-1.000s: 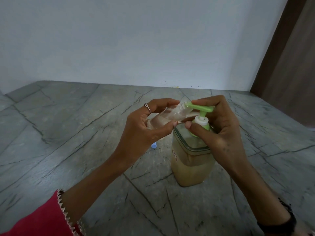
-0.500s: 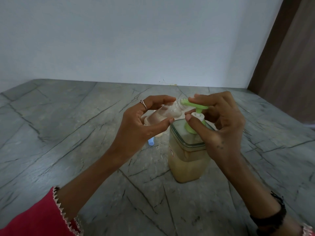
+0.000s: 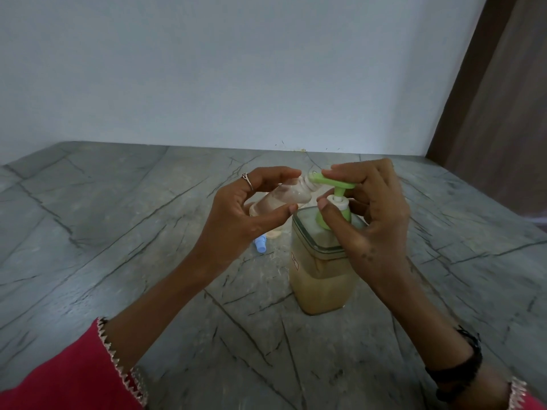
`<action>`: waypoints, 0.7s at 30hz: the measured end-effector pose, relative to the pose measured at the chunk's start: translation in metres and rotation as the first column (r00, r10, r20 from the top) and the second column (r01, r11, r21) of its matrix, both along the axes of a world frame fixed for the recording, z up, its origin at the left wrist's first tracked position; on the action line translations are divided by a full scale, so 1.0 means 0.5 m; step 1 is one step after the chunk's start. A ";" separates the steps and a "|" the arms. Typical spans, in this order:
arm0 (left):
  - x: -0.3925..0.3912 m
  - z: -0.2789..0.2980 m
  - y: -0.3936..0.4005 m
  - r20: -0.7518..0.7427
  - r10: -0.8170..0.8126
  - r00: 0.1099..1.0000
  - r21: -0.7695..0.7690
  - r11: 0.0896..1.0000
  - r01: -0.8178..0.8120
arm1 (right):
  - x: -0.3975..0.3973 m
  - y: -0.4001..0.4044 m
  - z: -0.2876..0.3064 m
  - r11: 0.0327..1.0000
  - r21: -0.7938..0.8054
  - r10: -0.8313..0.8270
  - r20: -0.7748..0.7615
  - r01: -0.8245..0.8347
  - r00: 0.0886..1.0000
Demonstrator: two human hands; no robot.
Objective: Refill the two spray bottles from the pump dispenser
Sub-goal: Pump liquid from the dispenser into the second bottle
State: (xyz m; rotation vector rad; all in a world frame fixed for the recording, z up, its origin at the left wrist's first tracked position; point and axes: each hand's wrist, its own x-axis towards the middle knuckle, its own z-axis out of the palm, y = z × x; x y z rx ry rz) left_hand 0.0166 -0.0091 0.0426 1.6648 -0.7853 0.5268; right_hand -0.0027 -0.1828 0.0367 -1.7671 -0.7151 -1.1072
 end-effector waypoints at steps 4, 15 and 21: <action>-0.001 -0.001 -0.002 0.000 0.003 1.000 -0.010 1.000 -0.003 | 0.000 0.000 -0.001 1.000 -0.010 -0.025 0.031 0.025 0.999; -0.002 0.000 0.000 -0.055 -0.059 0.997 -0.038 0.998 0.057 | -0.001 0.002 0.008 0.999 0.036 -0.039 0.002 0.039 0.999; 0.001 -0.008 0.004 -0.067 -0.053 0.996 -0.026 0.998 0.051 | 0.003 0.001 0.015 0.998 0.002 -0.056 -0.042 0.056 0.998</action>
